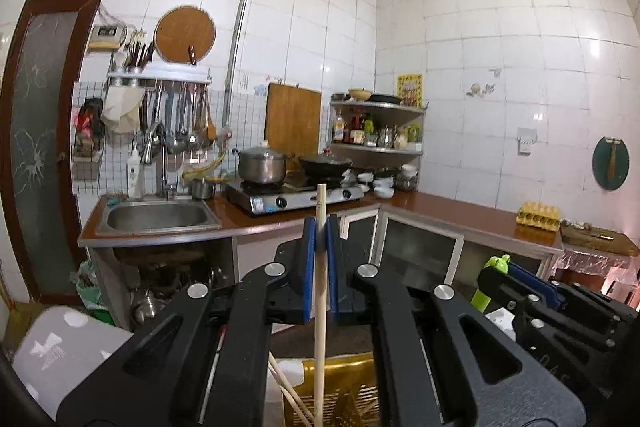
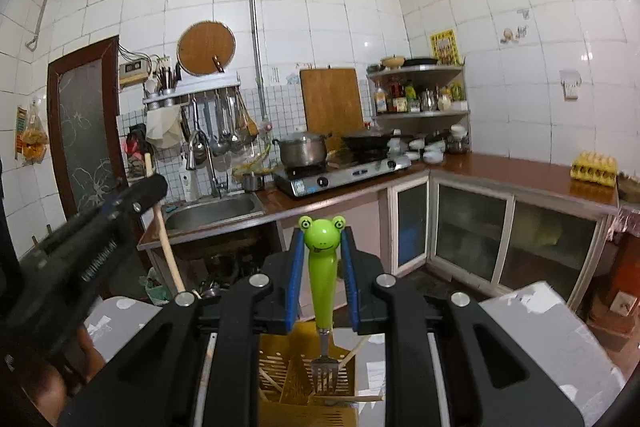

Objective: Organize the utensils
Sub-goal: 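Lift the fork and chopstick and lower both into the yellow holder, then open both tools to release the fork and chopstick into the holder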

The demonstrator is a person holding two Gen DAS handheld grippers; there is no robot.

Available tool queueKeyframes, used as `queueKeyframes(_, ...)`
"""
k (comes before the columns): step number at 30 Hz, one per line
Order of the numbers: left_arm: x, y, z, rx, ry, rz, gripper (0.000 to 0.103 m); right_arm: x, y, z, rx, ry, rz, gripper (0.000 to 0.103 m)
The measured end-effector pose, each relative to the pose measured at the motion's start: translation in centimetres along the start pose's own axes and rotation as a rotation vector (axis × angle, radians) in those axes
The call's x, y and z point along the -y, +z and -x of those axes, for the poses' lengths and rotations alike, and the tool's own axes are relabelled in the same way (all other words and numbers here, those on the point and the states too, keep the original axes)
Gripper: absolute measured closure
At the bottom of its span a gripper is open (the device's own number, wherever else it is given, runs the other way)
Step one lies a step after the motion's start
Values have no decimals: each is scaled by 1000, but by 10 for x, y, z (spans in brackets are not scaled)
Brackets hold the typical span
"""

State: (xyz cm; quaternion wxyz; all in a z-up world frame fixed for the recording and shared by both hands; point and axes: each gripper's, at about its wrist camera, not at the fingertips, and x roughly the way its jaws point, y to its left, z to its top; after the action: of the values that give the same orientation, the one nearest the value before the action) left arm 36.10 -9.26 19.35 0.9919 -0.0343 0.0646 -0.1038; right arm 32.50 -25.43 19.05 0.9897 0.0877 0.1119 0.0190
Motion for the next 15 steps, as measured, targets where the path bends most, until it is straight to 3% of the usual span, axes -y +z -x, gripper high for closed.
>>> queueKeyframes(6, -8, -36, -27, -50, 4, 8, 99, 10, -27, -27, -28, -20, 11, 84)
queueKeyframes(15, -5, -68, -30, -74, 17, -41, 99, 13, -52, -42, -76, -45, 37, 84)
